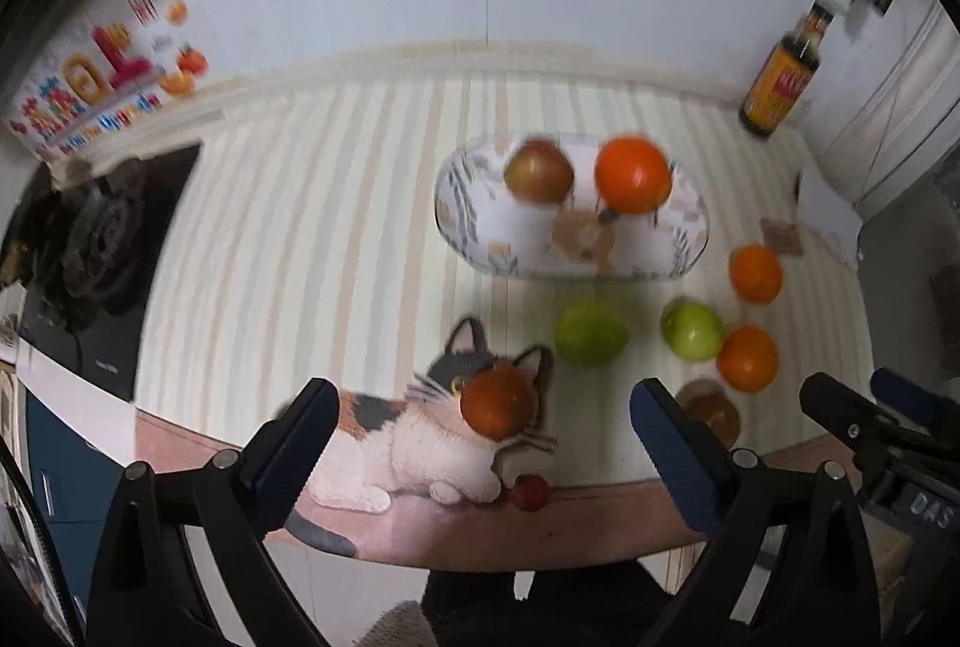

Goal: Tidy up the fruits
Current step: 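Grasp the small brown-red fruit with the left tool while the right tool grasps the dark red apple, then carry both fruits onto the deer plate and open both tools, then lift both open tools away from the plate, then grasp the green apple with the left tool while the right tool grasps an orange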

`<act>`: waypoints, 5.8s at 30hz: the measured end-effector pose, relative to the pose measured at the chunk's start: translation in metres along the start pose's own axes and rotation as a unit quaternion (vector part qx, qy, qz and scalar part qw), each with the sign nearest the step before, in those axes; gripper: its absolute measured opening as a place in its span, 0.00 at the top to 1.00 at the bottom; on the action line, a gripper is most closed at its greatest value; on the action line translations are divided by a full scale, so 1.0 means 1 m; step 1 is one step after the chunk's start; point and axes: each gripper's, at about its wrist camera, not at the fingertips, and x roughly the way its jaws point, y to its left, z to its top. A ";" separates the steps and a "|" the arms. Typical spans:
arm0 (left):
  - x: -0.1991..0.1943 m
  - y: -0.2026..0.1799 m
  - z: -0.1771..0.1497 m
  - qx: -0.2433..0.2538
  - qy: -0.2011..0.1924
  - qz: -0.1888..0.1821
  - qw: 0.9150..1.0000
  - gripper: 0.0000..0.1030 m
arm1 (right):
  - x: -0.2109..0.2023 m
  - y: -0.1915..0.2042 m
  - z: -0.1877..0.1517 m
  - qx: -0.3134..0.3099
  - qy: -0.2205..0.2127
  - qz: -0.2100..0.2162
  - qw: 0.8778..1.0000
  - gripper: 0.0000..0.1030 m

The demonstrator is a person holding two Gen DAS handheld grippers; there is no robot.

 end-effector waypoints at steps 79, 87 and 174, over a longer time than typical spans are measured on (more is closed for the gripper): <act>0.195 0.039 0.148 -0.080 0.213 -0.078 0.971 0.48 | 0.226 0.103 0.122 -0.050 0.144 0.100 0.983 0.32; 0.182 0.034 0.149 -0.059 0.182 -0.066 0.979 0.14 | 0.226 0.092 0.125 -0.029 0.167 0.130 0.977 0.09; 0.107 -0.067 0.046 0.084 0.045 0.057 0.994 0.01 | 0.144 -0.085 0.031 0.062 0.098 -0.017 0.993 0.04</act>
